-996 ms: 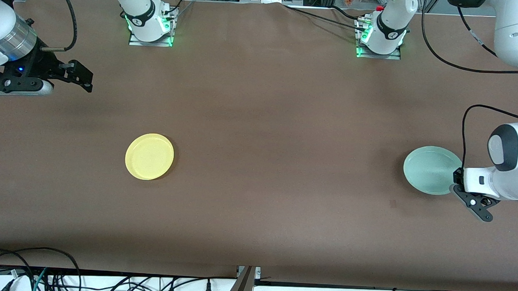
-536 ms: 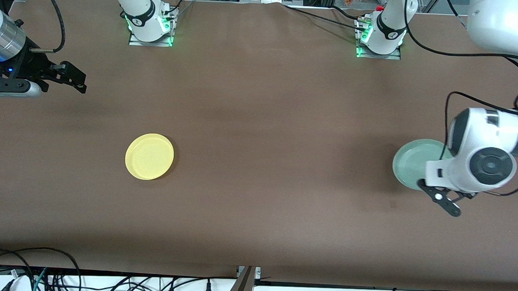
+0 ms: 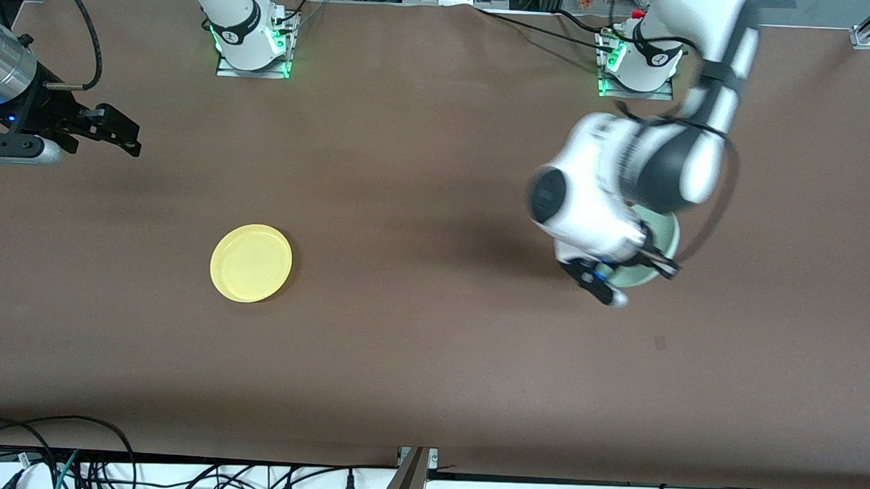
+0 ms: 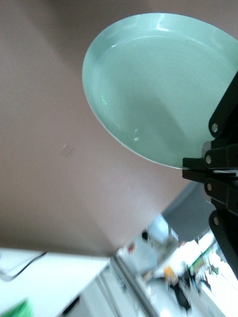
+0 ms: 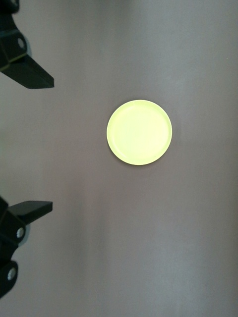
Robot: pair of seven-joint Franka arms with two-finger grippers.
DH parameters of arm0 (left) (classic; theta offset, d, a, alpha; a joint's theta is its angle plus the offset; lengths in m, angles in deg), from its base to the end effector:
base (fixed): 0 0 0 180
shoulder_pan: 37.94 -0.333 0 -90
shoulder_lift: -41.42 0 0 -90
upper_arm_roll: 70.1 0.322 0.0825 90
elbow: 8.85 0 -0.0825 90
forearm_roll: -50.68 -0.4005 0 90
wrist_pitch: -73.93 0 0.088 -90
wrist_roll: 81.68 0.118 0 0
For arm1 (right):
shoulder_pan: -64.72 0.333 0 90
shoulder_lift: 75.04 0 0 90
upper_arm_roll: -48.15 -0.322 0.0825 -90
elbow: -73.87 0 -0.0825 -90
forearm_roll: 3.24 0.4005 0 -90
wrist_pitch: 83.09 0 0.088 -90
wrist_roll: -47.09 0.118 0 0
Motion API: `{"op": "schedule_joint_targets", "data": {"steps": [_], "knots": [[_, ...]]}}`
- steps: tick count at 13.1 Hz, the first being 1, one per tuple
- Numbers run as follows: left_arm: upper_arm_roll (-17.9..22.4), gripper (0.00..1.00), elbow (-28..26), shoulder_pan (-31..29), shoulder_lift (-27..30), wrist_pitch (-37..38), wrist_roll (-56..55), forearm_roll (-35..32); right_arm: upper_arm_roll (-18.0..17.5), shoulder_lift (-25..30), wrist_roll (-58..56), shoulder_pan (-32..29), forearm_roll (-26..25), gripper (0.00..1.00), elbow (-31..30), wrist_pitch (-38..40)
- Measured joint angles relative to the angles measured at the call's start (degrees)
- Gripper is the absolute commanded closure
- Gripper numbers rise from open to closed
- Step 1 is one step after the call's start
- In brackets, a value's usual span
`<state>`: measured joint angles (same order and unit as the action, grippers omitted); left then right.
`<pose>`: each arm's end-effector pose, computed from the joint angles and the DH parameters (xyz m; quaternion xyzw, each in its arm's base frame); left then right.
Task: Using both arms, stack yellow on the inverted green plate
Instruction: 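Lift and flip the green plate with the left gripper toward the table middle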
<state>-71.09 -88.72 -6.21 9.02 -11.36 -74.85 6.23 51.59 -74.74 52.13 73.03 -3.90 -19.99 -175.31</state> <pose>0.6224 -0.2934 0.3724 -0.8293 0.3593 0.1279 0.4084 0.5689 0.0471 0.5929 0.9999 -0.0012 -0.0112 0.0066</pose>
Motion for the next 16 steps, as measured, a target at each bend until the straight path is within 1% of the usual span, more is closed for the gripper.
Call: {"op": "schedule_joint_targets", "data": {"steps": [3,5,7,9,11,13,14,16], "knots": [[0.26,1.00,-0.15,11.26,-3.00,1.00,-7.92,-9.02,0.02,-0.30,0.00,0.02,0.17,0.00,-0.02,0.33],[0.77,1.00,0.18,16.38,-6.10,1.07,-17.48,-11.46,-0.26,-1.52,0.00,0.11,0.38,0.00,-0.10,0.43],[1.13,1.00,2.04,18.62,-8.46,0.91,-24.46,-11.70,-0.62,-3.32,0.00,0.49,0.41,0.00,-0.12,0.41],[1.13,1.00,3.78,19.11,-9.48,-0.79,-30.78,-11.70,-0.65,-4.50,0.00,0.82,0.86,0.00,-0.11,0.21],[1.14,1.00,4.41,21.13,-11.52,-2.21,-38.90,-11.71,-0.38,-4.93,0.00,0.72,3.84,0.00,-0.02,-0.03],[1.16,1.00,5.71,24.67,-15.32,-2.52,-46.84,-11.71,-0.08,-4.99,0.00,0.21,5.84,0.00,0.12,-0.08],[1.34,1.00,6.78,26.65,-17.31,-2.12,-49.39,-12.27,0.03,-5.01,0.00,-0.21,6.13,0.00,0.14,-0.14],[2.10,1.00,8.62,30.43,-19.05,-0.08,-51.89,-13.74,0.24,-5.13,-0.01,-1.41,6.92,0.00,0.14,-0.45]]}}
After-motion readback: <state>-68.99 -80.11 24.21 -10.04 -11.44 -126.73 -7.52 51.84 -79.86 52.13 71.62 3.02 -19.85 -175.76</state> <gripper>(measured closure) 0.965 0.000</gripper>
